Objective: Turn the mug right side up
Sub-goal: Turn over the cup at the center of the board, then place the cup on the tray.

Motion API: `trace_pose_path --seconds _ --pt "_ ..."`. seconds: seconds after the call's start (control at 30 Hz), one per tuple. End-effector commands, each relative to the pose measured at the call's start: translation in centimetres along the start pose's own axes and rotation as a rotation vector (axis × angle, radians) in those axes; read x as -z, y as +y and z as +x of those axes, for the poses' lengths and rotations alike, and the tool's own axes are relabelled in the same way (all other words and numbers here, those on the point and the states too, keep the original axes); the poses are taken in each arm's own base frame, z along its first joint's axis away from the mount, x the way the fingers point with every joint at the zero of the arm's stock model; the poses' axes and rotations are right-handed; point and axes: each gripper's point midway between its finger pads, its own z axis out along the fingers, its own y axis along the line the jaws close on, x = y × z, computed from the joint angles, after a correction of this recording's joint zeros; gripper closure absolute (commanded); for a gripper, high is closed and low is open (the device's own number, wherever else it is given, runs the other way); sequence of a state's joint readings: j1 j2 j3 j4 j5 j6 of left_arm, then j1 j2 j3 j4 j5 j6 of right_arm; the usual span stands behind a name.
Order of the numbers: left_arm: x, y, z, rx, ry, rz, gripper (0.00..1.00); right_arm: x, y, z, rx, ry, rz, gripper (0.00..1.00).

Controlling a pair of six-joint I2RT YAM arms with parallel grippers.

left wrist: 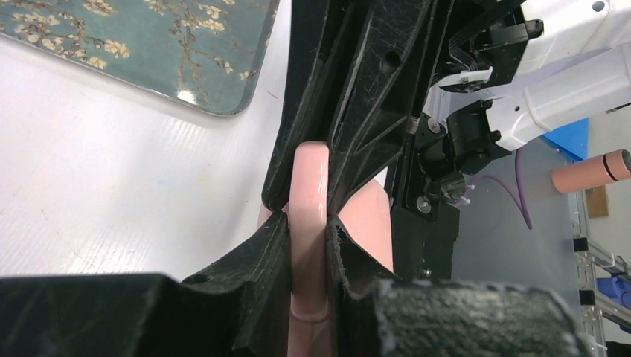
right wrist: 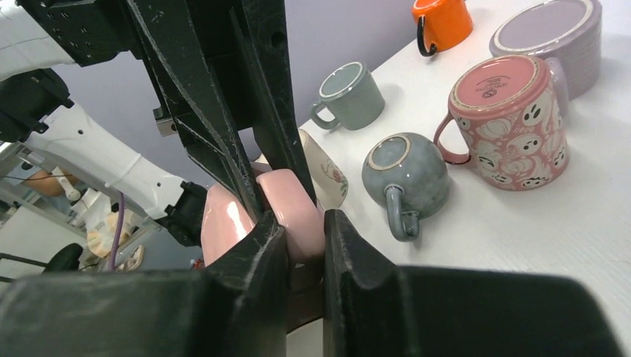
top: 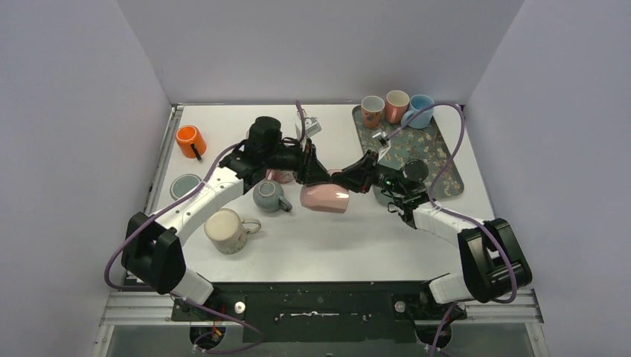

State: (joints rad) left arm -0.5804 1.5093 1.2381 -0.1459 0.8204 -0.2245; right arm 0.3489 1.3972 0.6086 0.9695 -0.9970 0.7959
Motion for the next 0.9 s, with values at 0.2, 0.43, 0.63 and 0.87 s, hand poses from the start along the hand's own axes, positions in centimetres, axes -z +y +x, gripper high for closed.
trace_pose_path --seconds 0.2,0.43,0.63,0.87 --pt "2.2 -0.7 -3.2 -0.123 -0.073 -0.116 0.67 -0.4 0.7 -4.1 0.137 -0.083 0.024 1.0" --pt "3.3 0.2 -2.7 -0.149 -0.051 -0.203 0.25 0.8 -2.4 -4.7 0.204 0.0 0.243 1.0" --pt "5.1 1.6 -1.2 -0.197 -0.011 -0.326 0.17 3.6 -6.8 -7.2 0.315 0.122 0.58 1.0" --pt "7.3 3.1 0.1 -0.269 -0.038 -0.474 0.03 8.7 -12.4 -9.5 0.333 0.3 0.998 1.0"
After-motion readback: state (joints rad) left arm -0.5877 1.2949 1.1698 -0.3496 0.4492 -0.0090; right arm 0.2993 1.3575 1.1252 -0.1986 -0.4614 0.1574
